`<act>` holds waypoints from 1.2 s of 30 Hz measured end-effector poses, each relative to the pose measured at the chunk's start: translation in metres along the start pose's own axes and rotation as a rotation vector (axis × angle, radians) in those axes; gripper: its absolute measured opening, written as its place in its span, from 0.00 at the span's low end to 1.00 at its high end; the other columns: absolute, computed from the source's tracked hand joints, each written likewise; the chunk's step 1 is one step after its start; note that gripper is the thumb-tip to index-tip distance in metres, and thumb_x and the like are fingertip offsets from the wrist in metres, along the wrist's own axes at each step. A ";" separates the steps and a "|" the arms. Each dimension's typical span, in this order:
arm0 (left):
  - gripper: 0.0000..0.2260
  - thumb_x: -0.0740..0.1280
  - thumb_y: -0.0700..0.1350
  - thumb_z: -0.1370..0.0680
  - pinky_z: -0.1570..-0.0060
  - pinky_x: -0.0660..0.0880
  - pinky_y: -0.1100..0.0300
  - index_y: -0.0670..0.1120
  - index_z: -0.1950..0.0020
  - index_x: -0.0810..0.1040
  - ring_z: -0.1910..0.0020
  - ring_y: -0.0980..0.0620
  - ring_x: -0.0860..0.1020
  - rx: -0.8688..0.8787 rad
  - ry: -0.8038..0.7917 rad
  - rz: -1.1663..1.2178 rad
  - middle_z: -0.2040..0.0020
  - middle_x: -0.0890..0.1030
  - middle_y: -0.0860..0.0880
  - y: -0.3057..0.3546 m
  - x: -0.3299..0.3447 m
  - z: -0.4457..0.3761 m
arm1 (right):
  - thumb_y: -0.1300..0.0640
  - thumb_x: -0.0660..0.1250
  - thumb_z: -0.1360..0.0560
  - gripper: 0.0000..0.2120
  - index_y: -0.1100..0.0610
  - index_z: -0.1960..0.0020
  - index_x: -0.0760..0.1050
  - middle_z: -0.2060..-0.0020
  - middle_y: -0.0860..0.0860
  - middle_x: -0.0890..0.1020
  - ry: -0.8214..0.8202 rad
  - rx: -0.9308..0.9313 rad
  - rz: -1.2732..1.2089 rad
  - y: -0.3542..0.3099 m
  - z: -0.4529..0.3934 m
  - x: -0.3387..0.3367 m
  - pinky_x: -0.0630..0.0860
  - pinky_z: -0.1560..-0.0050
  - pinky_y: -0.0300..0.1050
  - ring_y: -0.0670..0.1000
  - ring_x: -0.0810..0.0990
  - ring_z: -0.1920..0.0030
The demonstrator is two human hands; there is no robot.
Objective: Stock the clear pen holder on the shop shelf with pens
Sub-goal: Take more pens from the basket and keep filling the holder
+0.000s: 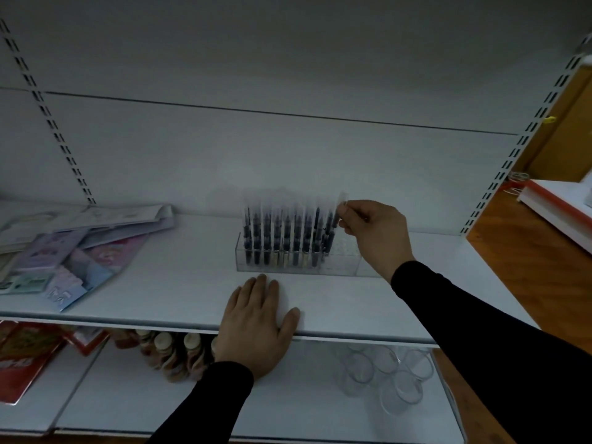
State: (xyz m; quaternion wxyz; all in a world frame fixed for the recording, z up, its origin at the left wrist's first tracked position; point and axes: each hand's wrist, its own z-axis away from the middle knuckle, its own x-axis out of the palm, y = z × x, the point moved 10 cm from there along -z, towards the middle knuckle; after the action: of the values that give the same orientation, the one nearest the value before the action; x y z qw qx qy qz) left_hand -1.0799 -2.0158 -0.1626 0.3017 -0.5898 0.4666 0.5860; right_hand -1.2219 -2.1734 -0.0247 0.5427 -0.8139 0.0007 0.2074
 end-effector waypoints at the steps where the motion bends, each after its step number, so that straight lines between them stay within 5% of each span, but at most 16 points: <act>1: 0.33 0.46 0.62 0.21 0.35 0.68 0.48 0.40 0.36 0.78 0.37 0.40 0.76 -0.001 0.008 0.006 0.36 0.77 0.38 0.000 -0.002 0.000 | 0.54 0.67 0.22 0.04 0.51 0.55 0.80 0.61 0.49 0.84 -0.009 0.000 0.018 0.001 0.001 0.003 0.80 0.48 0.41 0.50 0.84 0.56; 11: 0.30 0.53 0.61 0.23 0.37 0.71 0.45 0.40 0.38 0.79 0.39 0.39 0.77 0.034 0.061 -0.004 0.37 0.78 0.38 0.003 -0.004 -0.001 | 0.55 0.66 0.21 0.10 0.59 0.56 0.82 0.62 0.52 0.84 -0.021 0.005 0.164 0.015 0.011 0.014 0.76 0.57 0.34 0.52 0.83 0.57; 16: 0.30 0.54 0.61 0.23 0.38 0.72 0.44 0.40 0.38 0.79 0.39 0.38 0.77 0.050 0.069 -0.003 0.37 0.78 0.37 0.003 -0.004 -0.001 | 0.51 0.66 0.22 0.10 0.55 0.49 0.82 0.57 0.47 0.83 -0.016 0.026 0.228 0.015 0.012 0.011 0.68 0.62 0.19 0.36 0.77 0.60; 19: 0.30 0.53 0.61 0.23 0.38 0.72 0.45 0.40 0.37 0.79 0.39 0.39 0.77 0.061 0.047 -0.010 0.37 0.78 0.38 0.003 -0.002 -0.003 | 0.50 0.66 0.22 0.10 0.55 0.49 0.82 0.55 0.45 0.83 -0.024 0.041 0.244 0.016 0.016 0.008 0.67 0.61 0.18 0.37 0.78 0.57; 23: 0.37 0.46 0.66 0.26 0.29 0.60 0.48 0.42 0.29 0.71 0.29 0.41 0.68 0.058 0.020 0.056 0.28 0.69 0.40 0.002 -0.006 -0.005 | 0.48 0.64 0.21 0.11 0.53 0.48 0.81 0.55 0.42 0.81 -0.033 0.029 0.277 0.010 0.029 0.002 0.66 0.58 0.18 0.36 0.77 0.57; 27: 0.39 0.45 0.67 0.27 0.27 0.53 0.57 0.42 0.26 0.65 0.26 0.46 0.62 0.020 -0.056 0.344 0.25 0.65 0.43 -0.002 -0.022 0.000 | 0.48 0.64 0.21 0.09 0.50 0.47 0.80 0.53 0.39 0.79 -0.111 0.028 0.259 0.008 0.057 0.001 0.66 0.57 0.17 0.33 0.76 0.56; 30: 0.27 0.57 0.58 0.20 0.29 0.57 0.57 0.45 0.25 0.64 0.27 0.48 0.63 -0.065 -0.086 0.549 0.25 0.65 0.46 -0.005 -0.036 0.018 | 0.48 0.65 0.22 0.14 0.52 0.40 0.78 0.46 0.44 0.78 -0.153 0.023 0.235 0.009 0.083 0.001 0.70 0.53 0.20 0.40 0.78 0.50; 36: 0.20 0.60 0.57 0.20 0.42 0.72 0.54 0.50 0.31 0.71 0.40 0.52 0.75 -0.231 -0.026 0.897 0.36 0.74 0.52 -0.011 -0.050 0.073 | 0.48 0.65 0.22 0.15 0.51 0.37 0.76 0.44 0.45 0.77 -0.221 0.049 0.191 0.017 0.141 0.000 0.74 0.47 0.30 0.41 0.78 0.45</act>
State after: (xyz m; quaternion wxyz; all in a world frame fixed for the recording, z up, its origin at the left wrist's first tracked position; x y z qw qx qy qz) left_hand -1.0940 -1.9358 -0.1260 -0.0434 -0.3520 0.6036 0.7141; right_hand -1.2727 -2.0559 -0.0853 0.5370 -0.7688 0.0233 0.3464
